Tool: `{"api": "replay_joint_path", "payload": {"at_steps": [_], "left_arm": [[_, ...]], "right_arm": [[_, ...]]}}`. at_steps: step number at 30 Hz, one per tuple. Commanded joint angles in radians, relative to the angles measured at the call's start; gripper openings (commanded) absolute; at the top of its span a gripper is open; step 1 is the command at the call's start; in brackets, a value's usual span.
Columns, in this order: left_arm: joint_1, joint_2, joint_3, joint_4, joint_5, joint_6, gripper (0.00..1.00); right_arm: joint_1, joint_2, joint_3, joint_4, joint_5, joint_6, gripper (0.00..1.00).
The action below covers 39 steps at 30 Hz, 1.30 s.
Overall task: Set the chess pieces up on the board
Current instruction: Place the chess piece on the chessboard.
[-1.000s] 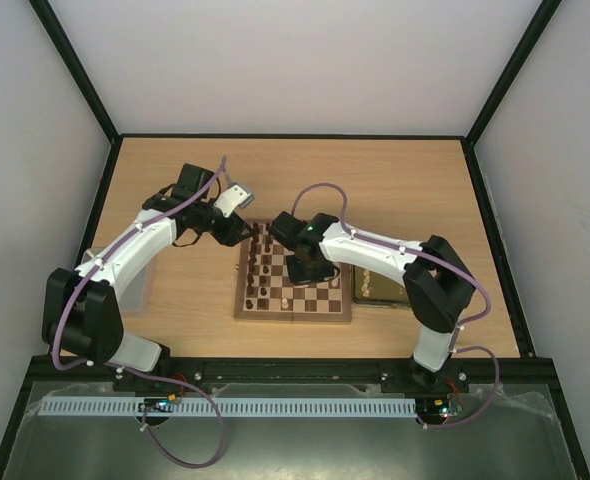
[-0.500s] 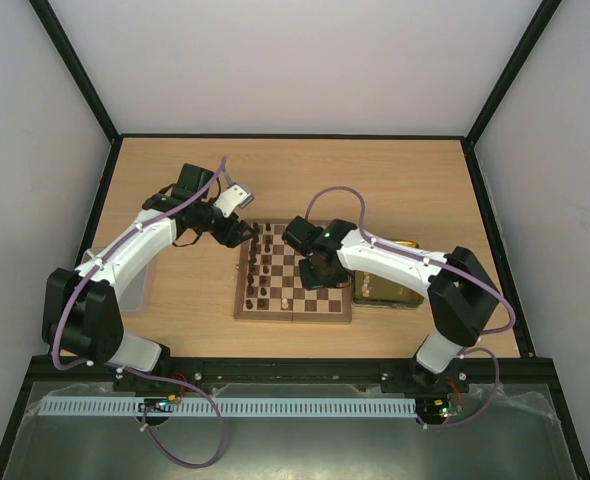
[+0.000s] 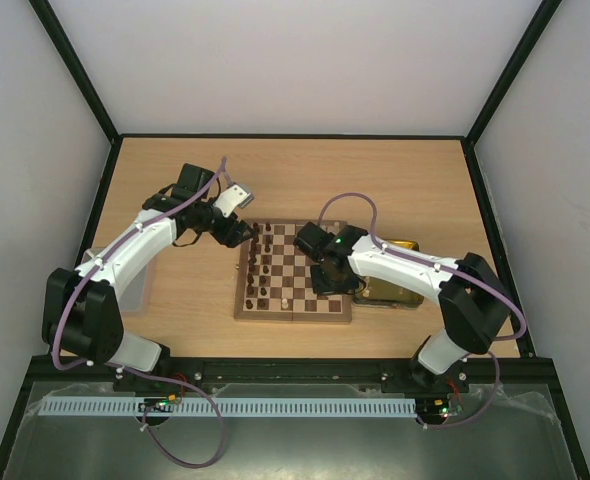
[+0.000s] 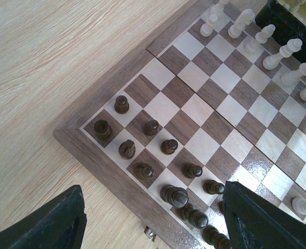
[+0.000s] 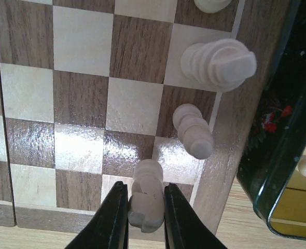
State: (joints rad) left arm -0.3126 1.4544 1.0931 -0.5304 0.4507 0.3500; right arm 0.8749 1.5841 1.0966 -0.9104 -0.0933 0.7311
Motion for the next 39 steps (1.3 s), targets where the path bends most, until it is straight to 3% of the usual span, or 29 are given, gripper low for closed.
{"api": "replay_joint_path", "payload": {"at_steps": [1, 29, 35, 39], "left_arm": [[0.007, -0.002, 0.002, -0.002, -0.005, -0.006, 0.73], [0.006, 0.013, 0.010, -0.015, -0.001, -0.002, 0.72], [0.005, 0.014, 0.027, -0.131, 0.199, 0.106, 0.58], [-0.014, 0.011, 0.053, -0.264, 0.331, 0.238, 0.57]], "right_arm": [[-0.014, -0.033, -0.023, 0.002, 0.028, 0.009, 0.12], [-0.053, -0.062, -0.078, 0.032, -0.001, -0.007, 0.13], [-0.053, -0.067, -0.081, 0.027, -0.002, -0.005, 0.13], [-0.053, -0.068, -0.085, 0.025, -0.003, -0.006, 0.13]]}}
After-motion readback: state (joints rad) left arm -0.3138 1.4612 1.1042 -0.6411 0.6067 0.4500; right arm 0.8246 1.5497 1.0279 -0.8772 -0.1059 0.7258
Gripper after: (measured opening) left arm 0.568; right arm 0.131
